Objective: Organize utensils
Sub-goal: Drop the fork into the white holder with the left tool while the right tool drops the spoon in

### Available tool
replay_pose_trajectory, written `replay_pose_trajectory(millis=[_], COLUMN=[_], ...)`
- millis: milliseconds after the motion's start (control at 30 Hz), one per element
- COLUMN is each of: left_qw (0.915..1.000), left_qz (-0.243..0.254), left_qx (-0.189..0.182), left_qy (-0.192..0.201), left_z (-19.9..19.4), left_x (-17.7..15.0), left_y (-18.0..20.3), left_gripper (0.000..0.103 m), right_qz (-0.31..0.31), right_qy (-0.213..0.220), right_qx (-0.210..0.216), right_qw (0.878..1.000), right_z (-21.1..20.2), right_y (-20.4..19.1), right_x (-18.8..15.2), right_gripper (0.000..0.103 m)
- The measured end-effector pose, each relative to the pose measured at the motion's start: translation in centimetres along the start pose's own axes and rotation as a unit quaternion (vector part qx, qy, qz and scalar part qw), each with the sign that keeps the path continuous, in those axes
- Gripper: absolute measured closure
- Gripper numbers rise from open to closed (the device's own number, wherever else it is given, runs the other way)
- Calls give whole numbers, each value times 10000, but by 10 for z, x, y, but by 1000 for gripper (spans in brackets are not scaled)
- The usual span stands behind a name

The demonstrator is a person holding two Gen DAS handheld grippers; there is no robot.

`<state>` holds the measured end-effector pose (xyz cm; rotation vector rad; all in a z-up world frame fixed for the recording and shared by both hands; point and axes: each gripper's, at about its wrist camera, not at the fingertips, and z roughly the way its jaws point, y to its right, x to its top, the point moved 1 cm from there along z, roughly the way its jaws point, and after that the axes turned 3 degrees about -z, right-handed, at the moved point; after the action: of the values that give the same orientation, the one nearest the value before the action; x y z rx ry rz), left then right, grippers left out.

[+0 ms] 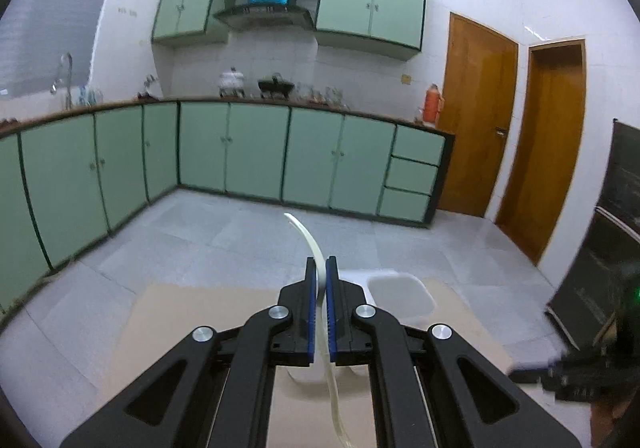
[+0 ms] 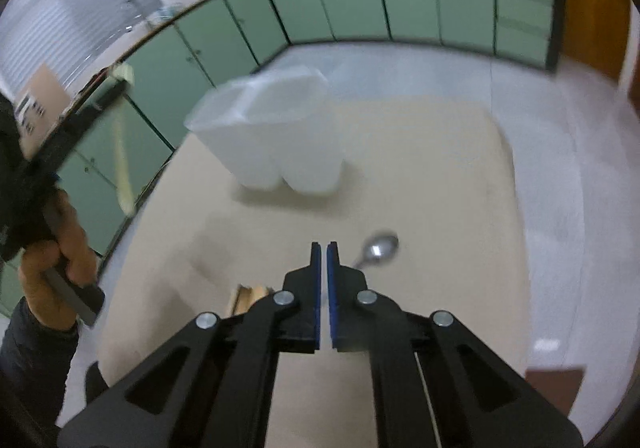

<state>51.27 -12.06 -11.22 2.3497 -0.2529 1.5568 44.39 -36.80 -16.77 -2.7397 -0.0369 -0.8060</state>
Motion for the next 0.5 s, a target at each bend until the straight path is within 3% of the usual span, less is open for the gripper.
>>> replay_pose_trajectory(millis=[133,333,500], left_qw=[9982,9936,9935], left_qz=[175,261,176], left_qx=[248,462,483], left_qy=[511,1000,1020], left_z=[13,39,66], left_x=[15,21,15], left_y=[8,16,11], left_gripper=[99,99,99], right_qz=[744,1774,2020], right_qy=[-433,-552,-599], right_qx=[262,885,811], right_qw=[9959,9786,9742], right_z=[36,71,90], right_y=[34,59,64], right_x=[-20,-29,-18], right_gripper=[85,85,80])
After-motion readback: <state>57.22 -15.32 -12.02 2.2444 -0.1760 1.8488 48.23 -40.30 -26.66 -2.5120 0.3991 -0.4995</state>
